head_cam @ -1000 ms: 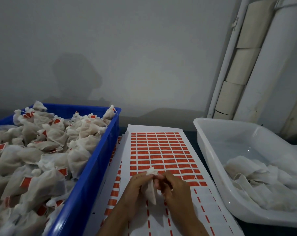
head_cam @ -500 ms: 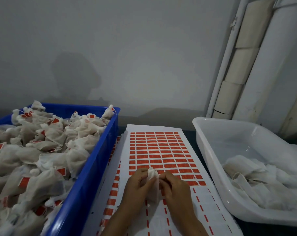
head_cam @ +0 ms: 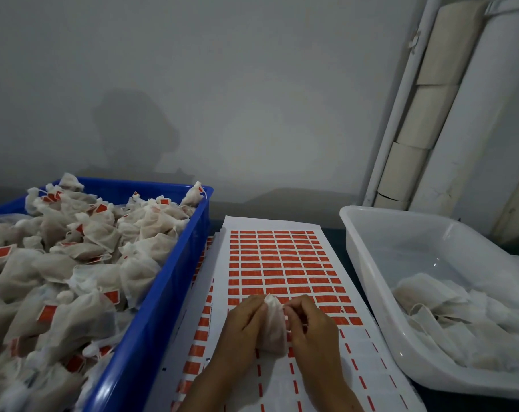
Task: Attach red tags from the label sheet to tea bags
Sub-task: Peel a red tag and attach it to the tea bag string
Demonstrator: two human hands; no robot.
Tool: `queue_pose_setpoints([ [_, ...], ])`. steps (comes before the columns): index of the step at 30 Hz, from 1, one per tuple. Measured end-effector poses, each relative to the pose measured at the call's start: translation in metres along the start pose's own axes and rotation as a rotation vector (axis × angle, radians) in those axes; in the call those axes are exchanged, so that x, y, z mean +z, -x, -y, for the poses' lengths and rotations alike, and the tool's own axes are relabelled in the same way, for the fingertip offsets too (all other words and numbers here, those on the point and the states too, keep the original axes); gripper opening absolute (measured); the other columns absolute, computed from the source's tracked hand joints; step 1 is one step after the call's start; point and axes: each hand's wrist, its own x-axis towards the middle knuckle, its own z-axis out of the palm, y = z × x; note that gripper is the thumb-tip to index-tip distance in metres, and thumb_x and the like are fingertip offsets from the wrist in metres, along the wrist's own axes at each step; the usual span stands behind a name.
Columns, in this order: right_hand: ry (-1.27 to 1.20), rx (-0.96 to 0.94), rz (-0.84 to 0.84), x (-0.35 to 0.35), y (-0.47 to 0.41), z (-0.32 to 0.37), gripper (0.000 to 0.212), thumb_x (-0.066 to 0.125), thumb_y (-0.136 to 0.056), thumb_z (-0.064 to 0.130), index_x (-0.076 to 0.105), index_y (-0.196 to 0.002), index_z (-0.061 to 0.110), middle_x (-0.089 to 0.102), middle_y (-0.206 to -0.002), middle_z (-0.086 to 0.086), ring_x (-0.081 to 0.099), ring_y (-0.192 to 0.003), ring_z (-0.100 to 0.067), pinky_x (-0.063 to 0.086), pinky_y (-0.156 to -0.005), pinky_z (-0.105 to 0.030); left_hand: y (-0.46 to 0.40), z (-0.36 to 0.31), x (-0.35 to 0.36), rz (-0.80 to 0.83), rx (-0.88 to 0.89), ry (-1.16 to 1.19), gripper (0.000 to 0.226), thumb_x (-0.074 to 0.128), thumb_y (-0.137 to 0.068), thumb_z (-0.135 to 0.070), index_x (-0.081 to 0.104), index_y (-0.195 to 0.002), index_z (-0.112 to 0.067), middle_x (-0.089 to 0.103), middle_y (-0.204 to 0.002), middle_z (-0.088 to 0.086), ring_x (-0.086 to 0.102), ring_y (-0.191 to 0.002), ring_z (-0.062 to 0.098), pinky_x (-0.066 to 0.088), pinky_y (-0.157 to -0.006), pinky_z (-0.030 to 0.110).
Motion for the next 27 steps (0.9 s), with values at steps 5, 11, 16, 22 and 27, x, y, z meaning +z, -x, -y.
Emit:
queue_pose_setpoints([
  [5,-0.031,-0.031,-0.030,-0.001,0.003,0.005,0.013,0.050,-0.078,0.040,0.053,-0.085,0.030,0.056,-0.078,0.022,0.058,-0.064,-0.003,0.044,-0.069,-0.005,-0.001,-0.008,0.002,-0.087,0.047,-0.087,0.021,0.055,-0.090,-0.021,0.059,-0.083,-0.041,0.060,-0.090,-0.029,0.062,-0.085,0.000,0.045,-0.065,0.002],
  [11,0.003,-0.100,0.035,-0.001,0.001,0.001,0.021,0.058,-0.083,0.029,0.062,-0.097,0.013,0.068,-0.094,0.003,0.060,-0.072,-0.008,0.041,-0.077,-0.005,0.000,-0.014,-0.001,-0.178,0.061,0.014,0.022,0.065,-0.082,-0.013,0.067,-0.078,-0.034,0.069,-0.075,-0.021,0.067,-0.077,0.001,0.052,-0.063,0.010],
  [16,-0.005,-0.099,0.131,0.003,0.001,-0.002,0.034,0.054,-0.086,0.032,0.061,-0.106,0.006,0.068,-0.106,-0.005,0.059,-0.084,-0.007,0.044,-0.092,-0.011,0.000,-0.013,-0.003,-0.232,0.050,0.051,0.015,0.070,-0.077,-0.011,0.070,-0.074,-0.025,0.071,-0.072,-0.009,0.069,-0.070,0.010,0.056,-0.062,0.018],
  [22,-0.069,-0.276,-0.015,0.004,0.006,0.011,0.069,0.029,-0.089,0.057,0.068,-0.081,0.000,0.073,-0.075,-0.005,0.064,-0.061,-0.005,0.042,-0.069,-0.006,-0.003,-0.007,-0.004,-0.309,0.034,0.036,0.009,0.076,-0.071,-0.012,0.072,-0.072,-0.020,0.070,-0.068,-0.008,0.068,-0.069,0.013,0.056,-0.062,0.019],
  [27,-0.059,-0.299,-0.019,-0.003,0.009,0.019,0.058,0.032,-0.091,0.053,0.067,-0.086,0.007,0.073,-0.078,0.000,0.050,-0.055,0.007,0.029,-0.056,0.010,-0.006,-0.006,-0.004,-0.357,0.036,0.060,0.010,0.077,-0.070,-0.012,0.068,-0.071,-0.017,0.069,-0.069,-0.008,0.067,-0.069,0.011,0.053,-0.059,0.014],
])
